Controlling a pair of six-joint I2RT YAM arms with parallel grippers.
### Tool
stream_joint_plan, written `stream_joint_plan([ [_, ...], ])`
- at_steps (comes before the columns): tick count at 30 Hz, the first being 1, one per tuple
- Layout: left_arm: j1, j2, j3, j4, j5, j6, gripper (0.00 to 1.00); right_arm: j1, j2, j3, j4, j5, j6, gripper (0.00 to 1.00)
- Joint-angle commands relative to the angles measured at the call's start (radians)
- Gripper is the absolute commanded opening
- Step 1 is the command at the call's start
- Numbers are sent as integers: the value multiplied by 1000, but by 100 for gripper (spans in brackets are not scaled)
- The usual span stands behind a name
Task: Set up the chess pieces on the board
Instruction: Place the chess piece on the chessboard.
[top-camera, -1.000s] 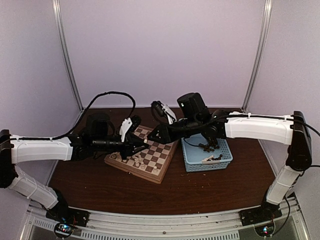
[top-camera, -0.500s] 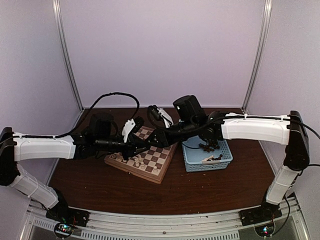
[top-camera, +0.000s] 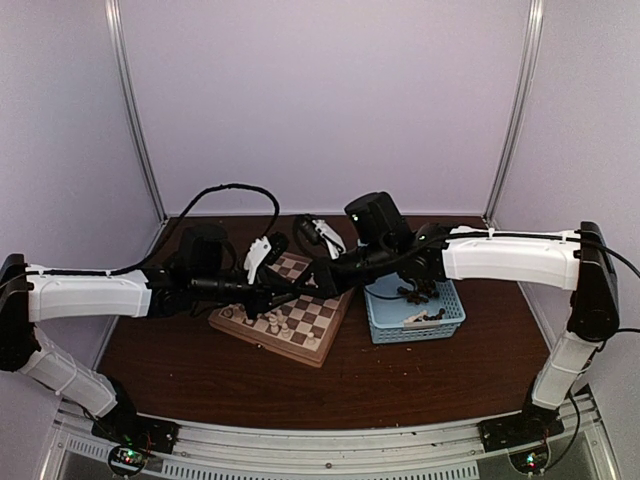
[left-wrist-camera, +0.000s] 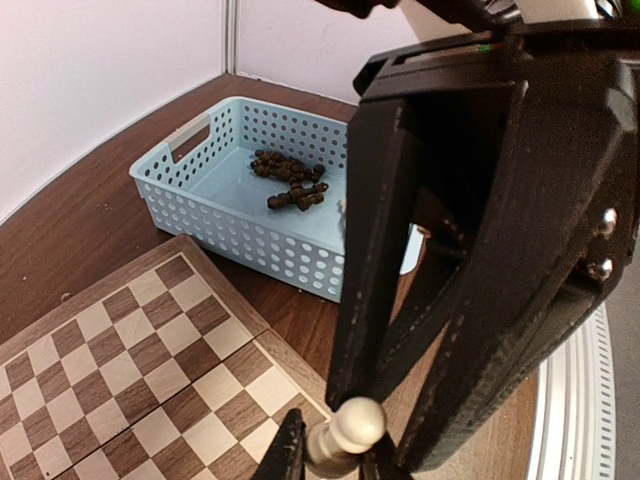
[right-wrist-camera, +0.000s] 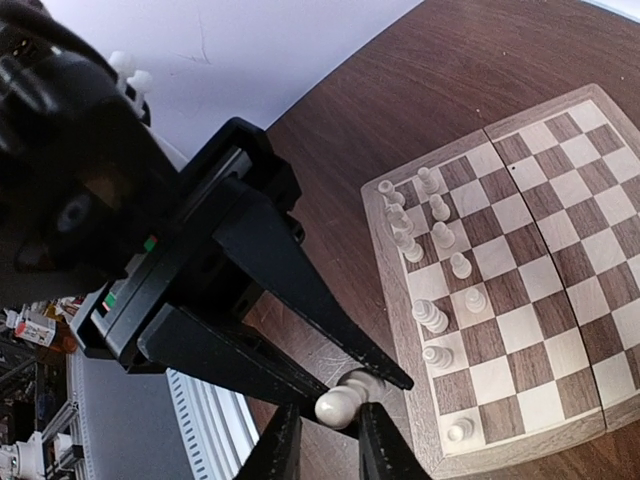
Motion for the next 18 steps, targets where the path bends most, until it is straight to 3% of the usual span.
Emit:
stream_joint_plan([
  [1,-5,5,28,57,8,15,5,5,15,26,-17,40,-2,22],
  [5,-5,6,28,59,17,15,5,4,14,23,-6,55,13,31],
  [18,-5,2,27,65,21,14,5,-15,25,18,45,15,100,21],
])
